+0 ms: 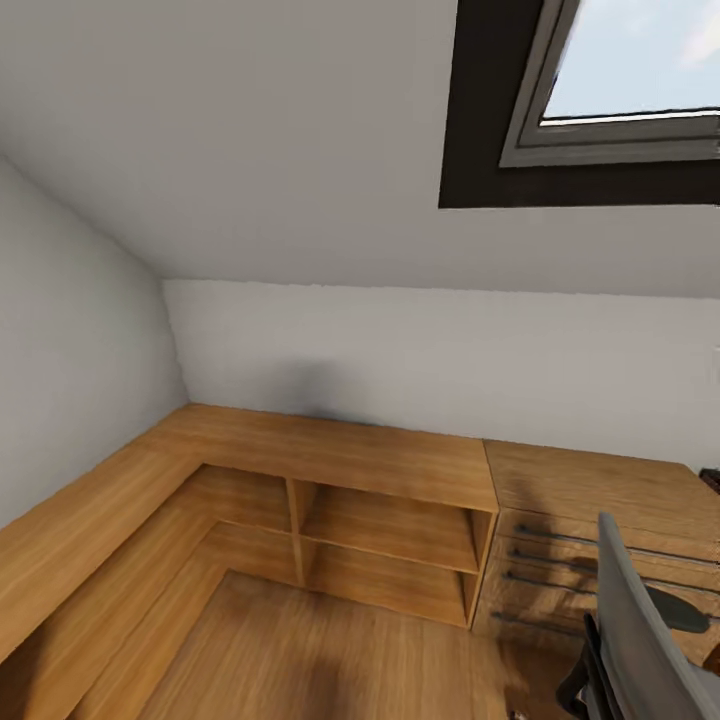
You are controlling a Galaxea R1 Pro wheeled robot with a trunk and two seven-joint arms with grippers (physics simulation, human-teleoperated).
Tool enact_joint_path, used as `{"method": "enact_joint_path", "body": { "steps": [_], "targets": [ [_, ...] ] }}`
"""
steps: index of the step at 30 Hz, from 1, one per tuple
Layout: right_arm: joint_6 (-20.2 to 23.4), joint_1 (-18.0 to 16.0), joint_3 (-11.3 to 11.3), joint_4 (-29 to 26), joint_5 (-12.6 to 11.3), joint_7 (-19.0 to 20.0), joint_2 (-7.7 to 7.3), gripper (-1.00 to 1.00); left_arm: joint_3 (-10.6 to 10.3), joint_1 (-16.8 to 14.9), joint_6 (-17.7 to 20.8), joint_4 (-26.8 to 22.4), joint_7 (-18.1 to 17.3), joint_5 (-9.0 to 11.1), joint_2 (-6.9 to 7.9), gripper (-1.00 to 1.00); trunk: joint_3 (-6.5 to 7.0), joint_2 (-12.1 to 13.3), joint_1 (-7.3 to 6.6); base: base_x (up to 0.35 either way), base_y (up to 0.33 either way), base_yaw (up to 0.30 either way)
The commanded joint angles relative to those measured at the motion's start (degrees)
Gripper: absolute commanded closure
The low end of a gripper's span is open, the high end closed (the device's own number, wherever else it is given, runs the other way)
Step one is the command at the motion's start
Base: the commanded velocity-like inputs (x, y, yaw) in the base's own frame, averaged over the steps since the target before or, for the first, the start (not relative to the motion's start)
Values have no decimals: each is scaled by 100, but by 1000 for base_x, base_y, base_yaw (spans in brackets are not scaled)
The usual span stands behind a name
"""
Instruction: In the bedroom, organize the workspace by keeping the computer under the desk, ensuring the monitor is on the desk, placing the keyboard on the desk next to the monitor, placing the mouse on the desk next to the keyboard, moving the folder from the swivel chair onto the desk next to the mouse, stacking the notebook on top of the folder with the pen on top of the notebook, and positioning the swivel chair next to the desk.
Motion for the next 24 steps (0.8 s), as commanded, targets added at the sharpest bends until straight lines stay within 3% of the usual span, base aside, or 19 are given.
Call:
{"method": "enact_joint_path", "body": {
  "steps": [1, 14, 24],
  "targets": [
    [2, -3, 19, 6, 50, -60, 1, -100, -50, 0, -6, 0, 35, 24, 0, -100, -2, -3, 4, 229, 239, -298],
    [3, -3, 16, 6, 48, -61, 9, -100, -50, 0, -6, 0, 34, 24, 0, -100, -25, -3, 4, 231, 238, -268],
    [8, -3, -7, 9, 48, -66, 18, -100, -50, 0, -6, 0, 34, 26, 0, -100, -104, -3, 4, 65, 59, -76]
  ]
}}
